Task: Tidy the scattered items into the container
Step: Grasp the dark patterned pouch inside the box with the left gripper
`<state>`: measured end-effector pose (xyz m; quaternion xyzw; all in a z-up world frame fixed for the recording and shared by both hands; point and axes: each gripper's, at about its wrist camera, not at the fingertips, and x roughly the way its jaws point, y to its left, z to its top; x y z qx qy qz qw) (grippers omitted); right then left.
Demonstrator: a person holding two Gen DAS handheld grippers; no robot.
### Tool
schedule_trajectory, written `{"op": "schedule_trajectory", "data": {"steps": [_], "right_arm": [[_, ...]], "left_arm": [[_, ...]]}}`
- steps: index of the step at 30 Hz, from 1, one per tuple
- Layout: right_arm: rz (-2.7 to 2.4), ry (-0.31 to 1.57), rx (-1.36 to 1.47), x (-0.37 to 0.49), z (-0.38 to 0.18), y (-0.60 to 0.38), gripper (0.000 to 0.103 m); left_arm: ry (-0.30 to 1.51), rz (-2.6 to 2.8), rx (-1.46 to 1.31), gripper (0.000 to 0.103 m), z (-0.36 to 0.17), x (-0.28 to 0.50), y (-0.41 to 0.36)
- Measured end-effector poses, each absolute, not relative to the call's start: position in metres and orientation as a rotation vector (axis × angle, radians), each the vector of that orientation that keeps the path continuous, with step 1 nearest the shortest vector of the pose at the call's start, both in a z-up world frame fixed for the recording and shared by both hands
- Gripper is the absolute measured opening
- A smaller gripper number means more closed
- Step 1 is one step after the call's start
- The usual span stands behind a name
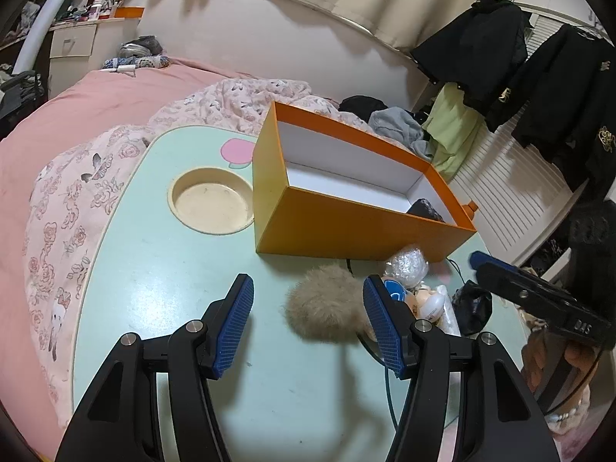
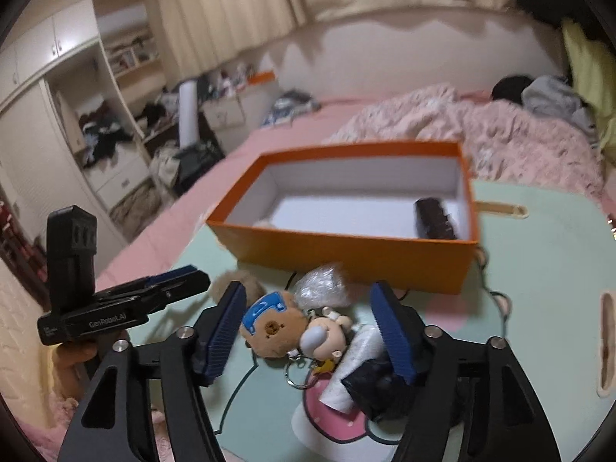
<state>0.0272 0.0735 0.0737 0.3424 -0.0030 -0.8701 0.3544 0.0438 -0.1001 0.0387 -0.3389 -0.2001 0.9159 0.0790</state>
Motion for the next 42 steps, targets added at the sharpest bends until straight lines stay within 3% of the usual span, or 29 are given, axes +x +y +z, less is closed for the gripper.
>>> {"op": "schedule_trajectory", "data": {"steps": [2,9,12,13,17,24,34,42], "right_arm": [[-2.298,-0.034,0.842,0.034,0.074,0.082,0.078],[-2.353,-0.132,0.826,0.046,0.068,0.105,0.079],[-2.397,-0.16,0.812,0.052,0.069,0.116,0.079],[-2.42,-0.179,0.816,0.052,0.07,0.121,0.079],[-2.456,-0.275,0.831,0.051,0.069,0.139,0.079],[-2.431,-0.287,0.839,0.053,0.07,0.143,0.079],[-2.412,-0.316,0.84,0.05,0.068,0.146,0.079],[-2.407,-0.313,0.85,0.05,0.068,0.143,0.079]], "left_arm": [[-0.592,2.742,-1.005,0.06,0.042,0.044,-0.1],[-0.541,2.746,-0.93,0.06,0.079,0.037,-0.092],[-0.452,2.693,-0.892,0.08,0.107,0.023,-0.075],[-0.432,2.672,-0.9,0.08,0.116,0.014,-0.068],[-0.37,2.537,-1.034,0.08,0.133,-0.043,-0.029],[-0.354,2.318,-1.465,0.08,0.09,-0.139,0.034],[-0.189,2.327,-1.623,0.074,0.066,-0.162,0.067],[-0.099,2.382,-1.604,0.074,0.071,-0.162,0.05]]}}
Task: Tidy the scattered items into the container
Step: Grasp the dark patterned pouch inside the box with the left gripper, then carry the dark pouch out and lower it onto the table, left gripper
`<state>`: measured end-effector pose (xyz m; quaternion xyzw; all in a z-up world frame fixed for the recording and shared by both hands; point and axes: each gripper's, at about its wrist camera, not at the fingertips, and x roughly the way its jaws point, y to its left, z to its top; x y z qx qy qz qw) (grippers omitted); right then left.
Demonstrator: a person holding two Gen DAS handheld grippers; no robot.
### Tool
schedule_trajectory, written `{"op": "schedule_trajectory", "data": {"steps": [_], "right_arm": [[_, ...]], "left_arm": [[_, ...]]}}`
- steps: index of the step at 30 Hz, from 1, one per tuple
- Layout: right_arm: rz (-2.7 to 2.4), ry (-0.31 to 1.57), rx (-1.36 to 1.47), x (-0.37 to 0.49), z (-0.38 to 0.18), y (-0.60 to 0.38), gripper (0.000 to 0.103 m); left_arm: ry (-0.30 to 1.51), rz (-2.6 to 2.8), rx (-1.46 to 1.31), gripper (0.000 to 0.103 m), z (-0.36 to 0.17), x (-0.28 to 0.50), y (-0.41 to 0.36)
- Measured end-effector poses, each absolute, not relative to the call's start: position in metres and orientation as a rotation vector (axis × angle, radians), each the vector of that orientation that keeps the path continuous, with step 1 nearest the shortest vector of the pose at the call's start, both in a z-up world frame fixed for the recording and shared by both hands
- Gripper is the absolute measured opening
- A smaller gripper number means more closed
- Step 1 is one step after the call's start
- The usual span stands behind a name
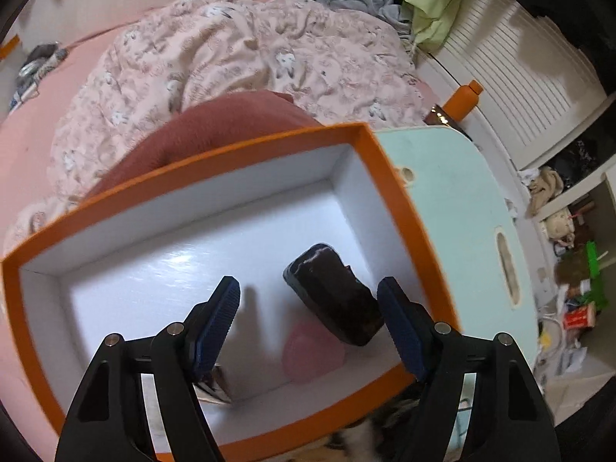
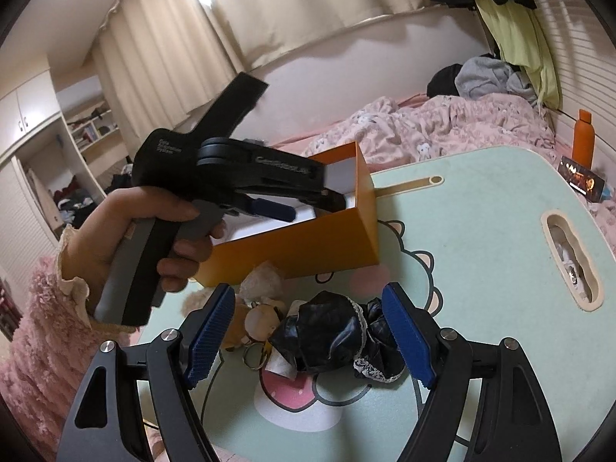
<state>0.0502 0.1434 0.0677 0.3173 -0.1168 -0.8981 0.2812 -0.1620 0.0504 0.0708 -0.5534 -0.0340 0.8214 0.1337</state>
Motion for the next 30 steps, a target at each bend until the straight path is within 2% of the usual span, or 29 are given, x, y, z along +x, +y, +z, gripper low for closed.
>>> {"op": "schedule_trajectory", "data": {"steps": [7,15,16,18,19,25,30], "right_arm": [[-2.404,-0.313,0.854,0.049,0.067,0.142,0.079],[-2.394,-0.326,0.864,0.047,0.066,0.143,0.079],[-2.393,-0.326,0.864,0.048,0.066,0.143,0.079],[-2.394,-0.326,0.862,0.048,0.066,0.143,0.079],[-2.395,-0.326,0.861,0.047,0.066,0.143,0.079],[-2.395,-0.327,0.863,0.047,0.066,0.143,0.079],[-2.396,-0.318,0.866,0.047,0.065,0.143,0.079]], "left_arm": [[-0.139,2.425,-1.607,0.074,0.078,-0.161,0.03],[0.029,2.393,-1.617,0.074,0.066,-0.154,0.054],[0.045,2.391,-1.621,0.072,0.064,-0.154,0.055],[0.073,2.398,-1.62,0.062,0.06,-0.156,0.055],[0.074,2.402,-1.609,0.062,0.06,-0.157,0.055],[-0.033,2.41,-1.533,0.062,0.073,-0.149,0.037],[-0.17,2.447,-1.27,0.062,0.12,-0.101,0.013]]}}
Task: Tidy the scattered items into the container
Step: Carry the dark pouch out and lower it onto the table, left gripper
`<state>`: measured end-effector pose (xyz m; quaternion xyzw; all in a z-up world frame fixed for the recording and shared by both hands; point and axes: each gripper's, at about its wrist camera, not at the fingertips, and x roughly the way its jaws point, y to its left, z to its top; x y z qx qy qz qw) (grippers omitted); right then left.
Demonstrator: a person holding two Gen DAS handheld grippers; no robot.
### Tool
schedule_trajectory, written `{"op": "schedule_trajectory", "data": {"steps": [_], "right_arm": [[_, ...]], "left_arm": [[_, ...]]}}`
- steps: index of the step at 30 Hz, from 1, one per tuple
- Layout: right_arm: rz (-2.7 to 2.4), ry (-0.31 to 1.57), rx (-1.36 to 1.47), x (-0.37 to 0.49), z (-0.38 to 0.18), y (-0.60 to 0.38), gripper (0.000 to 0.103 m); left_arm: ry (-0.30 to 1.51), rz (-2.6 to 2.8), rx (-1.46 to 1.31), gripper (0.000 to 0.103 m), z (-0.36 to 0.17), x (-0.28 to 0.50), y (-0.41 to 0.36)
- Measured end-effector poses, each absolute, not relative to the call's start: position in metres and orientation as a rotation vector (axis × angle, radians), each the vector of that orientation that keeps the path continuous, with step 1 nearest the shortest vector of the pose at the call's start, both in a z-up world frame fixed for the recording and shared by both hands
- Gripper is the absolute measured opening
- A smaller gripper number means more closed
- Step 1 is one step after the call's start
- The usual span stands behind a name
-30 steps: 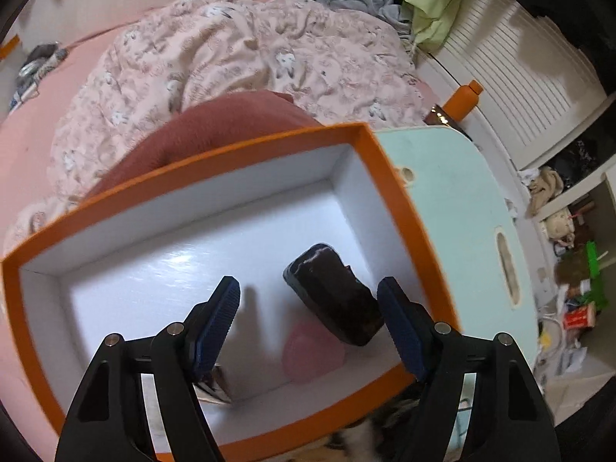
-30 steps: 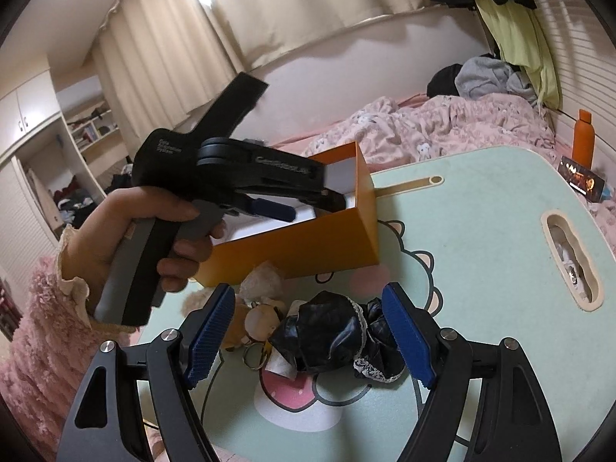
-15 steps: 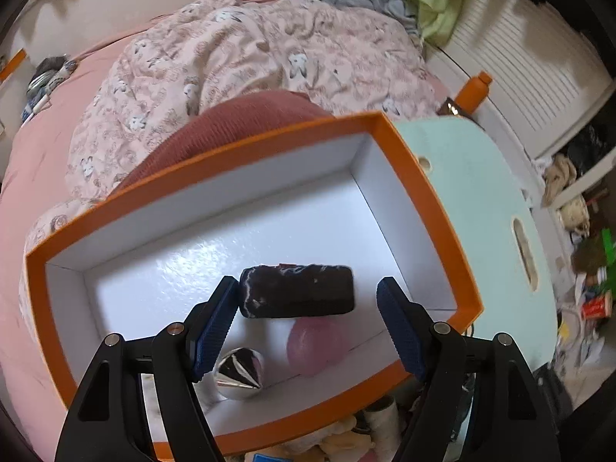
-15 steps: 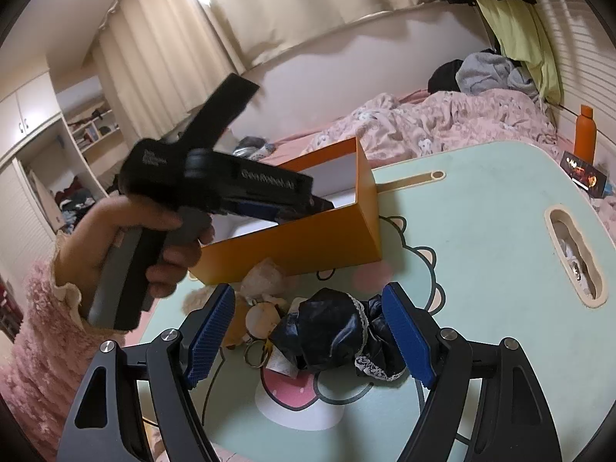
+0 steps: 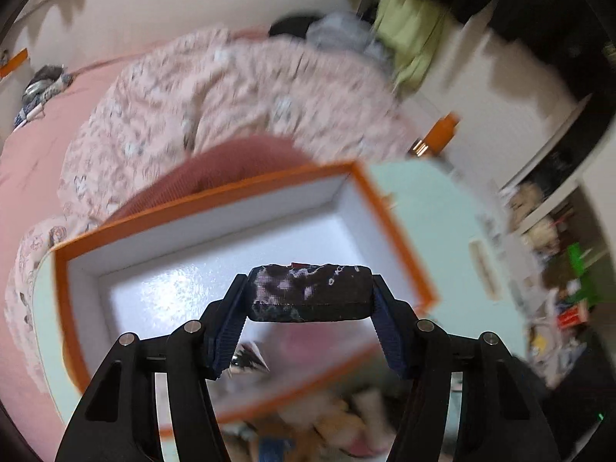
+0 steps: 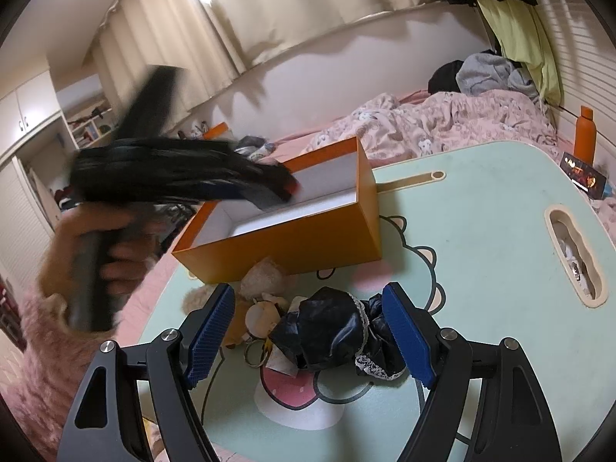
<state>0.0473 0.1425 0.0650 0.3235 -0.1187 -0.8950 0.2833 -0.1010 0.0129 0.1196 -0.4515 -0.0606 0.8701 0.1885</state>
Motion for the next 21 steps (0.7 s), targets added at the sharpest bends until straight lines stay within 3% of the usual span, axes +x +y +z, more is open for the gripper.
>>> {"op": "schedule_trajectory", "data": {"steps": [7,21], "right_arm": [[-2.397,-0.313,0.869,0.046,0.065,0.142,0.079],[-2.398,-0.287,0.879,0.046,0.063,0.139,0.079]], "left_arm": [[-0.235,2.452,-1.071,0.062,0.113,-0.006,-0.018],[-0.202,2.518,-1.266,0.062,0.034,0.031,-0.031]]}}
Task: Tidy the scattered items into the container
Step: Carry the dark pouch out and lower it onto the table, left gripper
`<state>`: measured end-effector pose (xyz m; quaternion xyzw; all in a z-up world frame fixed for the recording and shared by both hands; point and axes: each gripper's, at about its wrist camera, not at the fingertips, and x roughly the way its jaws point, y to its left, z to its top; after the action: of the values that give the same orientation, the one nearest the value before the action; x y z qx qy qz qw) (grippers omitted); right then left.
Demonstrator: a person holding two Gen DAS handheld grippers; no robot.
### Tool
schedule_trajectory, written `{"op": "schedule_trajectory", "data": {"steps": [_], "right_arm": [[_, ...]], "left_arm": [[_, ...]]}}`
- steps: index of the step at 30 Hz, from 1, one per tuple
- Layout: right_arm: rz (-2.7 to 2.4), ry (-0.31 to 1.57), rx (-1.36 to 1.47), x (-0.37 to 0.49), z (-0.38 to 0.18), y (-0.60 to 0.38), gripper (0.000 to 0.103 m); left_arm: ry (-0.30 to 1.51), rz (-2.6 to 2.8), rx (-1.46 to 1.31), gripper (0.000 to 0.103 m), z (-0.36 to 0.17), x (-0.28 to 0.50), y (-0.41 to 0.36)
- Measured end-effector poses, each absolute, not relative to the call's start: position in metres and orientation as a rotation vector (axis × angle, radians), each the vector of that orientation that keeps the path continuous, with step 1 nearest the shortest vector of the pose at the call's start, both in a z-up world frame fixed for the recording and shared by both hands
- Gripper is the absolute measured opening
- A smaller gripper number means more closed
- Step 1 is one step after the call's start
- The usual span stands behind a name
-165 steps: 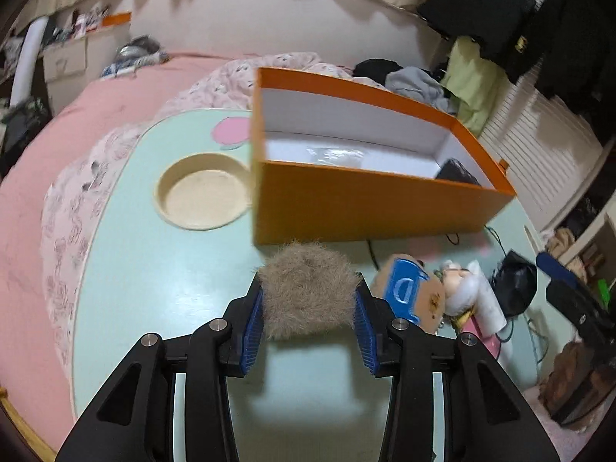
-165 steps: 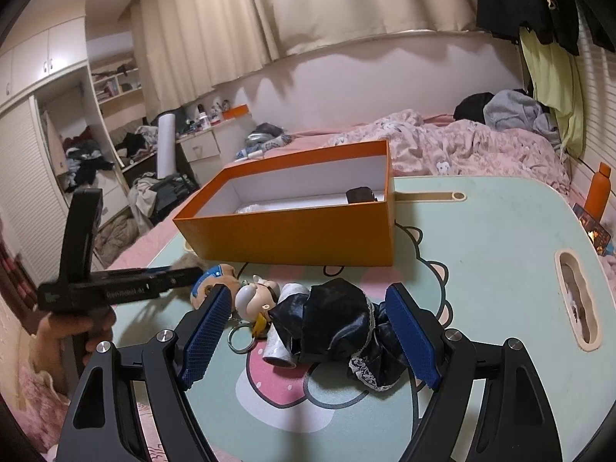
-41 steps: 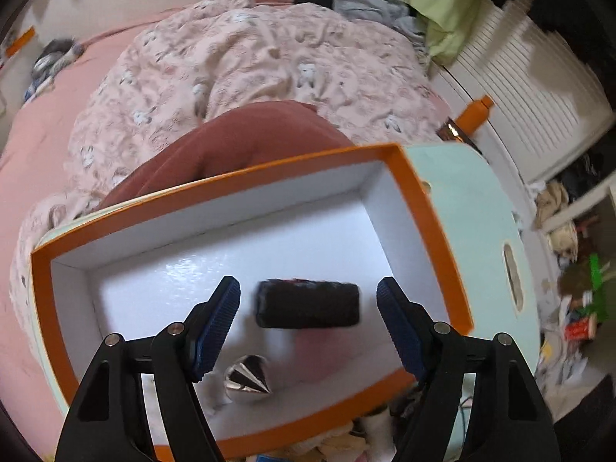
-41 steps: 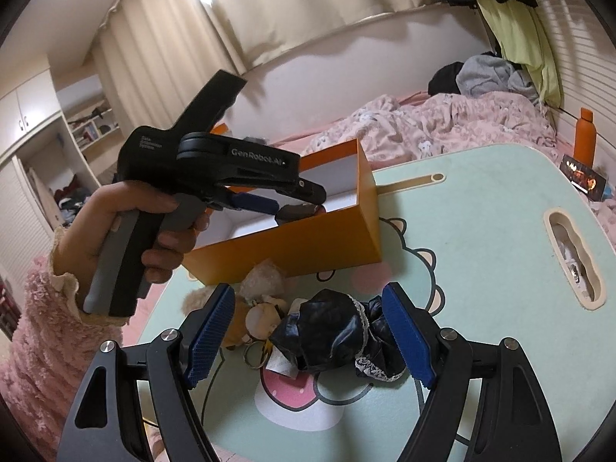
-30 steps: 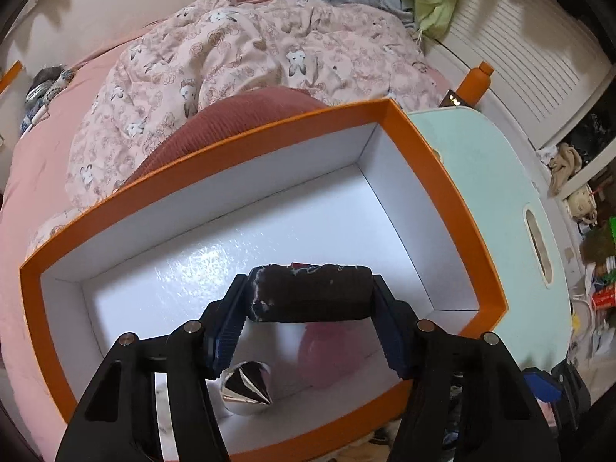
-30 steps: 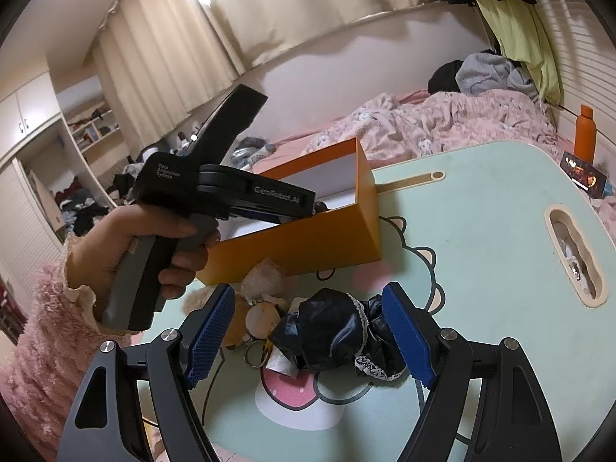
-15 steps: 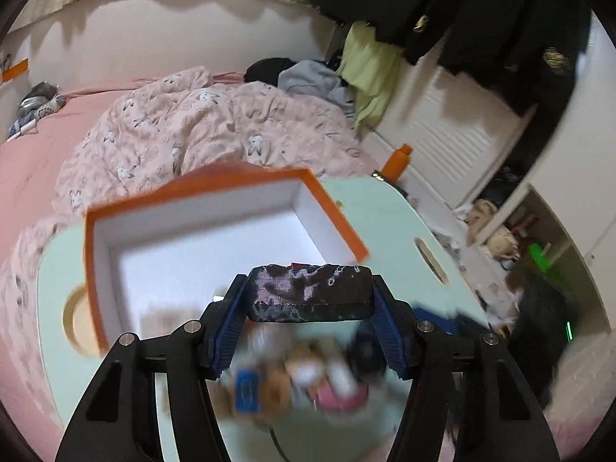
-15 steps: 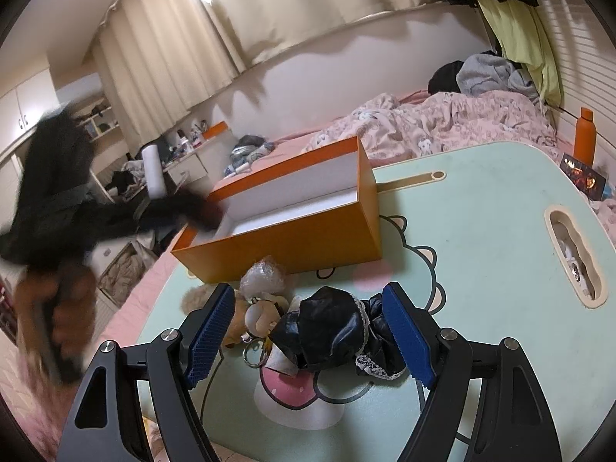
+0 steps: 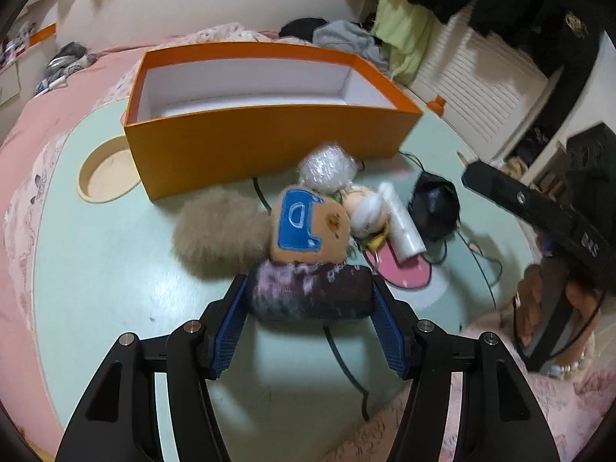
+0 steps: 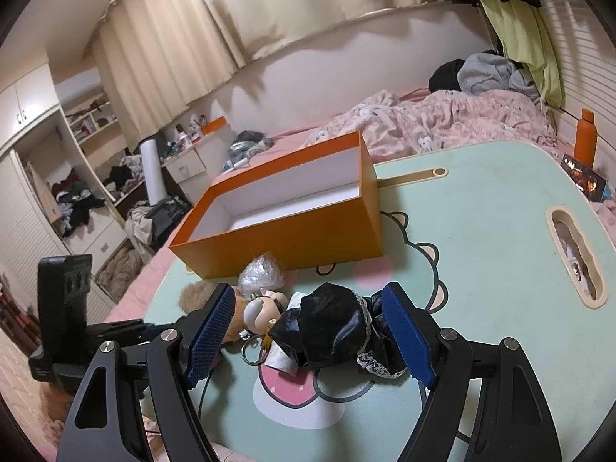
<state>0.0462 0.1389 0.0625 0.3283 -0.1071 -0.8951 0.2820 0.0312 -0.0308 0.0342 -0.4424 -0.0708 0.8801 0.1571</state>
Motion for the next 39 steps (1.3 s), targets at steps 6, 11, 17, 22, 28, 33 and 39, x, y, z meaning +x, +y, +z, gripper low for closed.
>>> {"op": "schedule_trajectory", "data": {"steps": [6,11,17,22,28,33,39], "right_arm": [[-2.396,-0.29,0.884,0.047,0.062,0.139,0.079],[-2.395,-0.289,0.885,0.047,0.061,0.139,0.079],[-2.396,-0.294,0.885,0.047,0.061,0.139,0.079],[-2.398,-0.283,0.883,0.047,0.062,0.139,0.079],[-2.4,-0.258,0.88,0.044,0.064,0.136,0.079],[-2.398,-0.218,0.849,0.043,0.076,0.132,0.079],[-2.238,-0.02,0.861,0.026,0.119,0.089,0.079]], "left_arm": [[-0.124,2.629,-1.173,0.062,0.03,0.034,-0.022],[-0.124,2.621,-1.145,0.063,0.026,0.036,-0.025],[-0.188,2.595,-1.105,0.065,0.018,0.051,-0.032],[-0.24,2.615,-1.036,0.065,0.018,0.06,-0.04],[-0.328,2.618,-0.929,0.065,0.023,0.066,-0.049],[-0.375,2.639,-0.857,0.065,0.028,0.07,-0.058],[-0.477,2.699,-0.769,0.065,0.037,0.075,-0.088]]}}
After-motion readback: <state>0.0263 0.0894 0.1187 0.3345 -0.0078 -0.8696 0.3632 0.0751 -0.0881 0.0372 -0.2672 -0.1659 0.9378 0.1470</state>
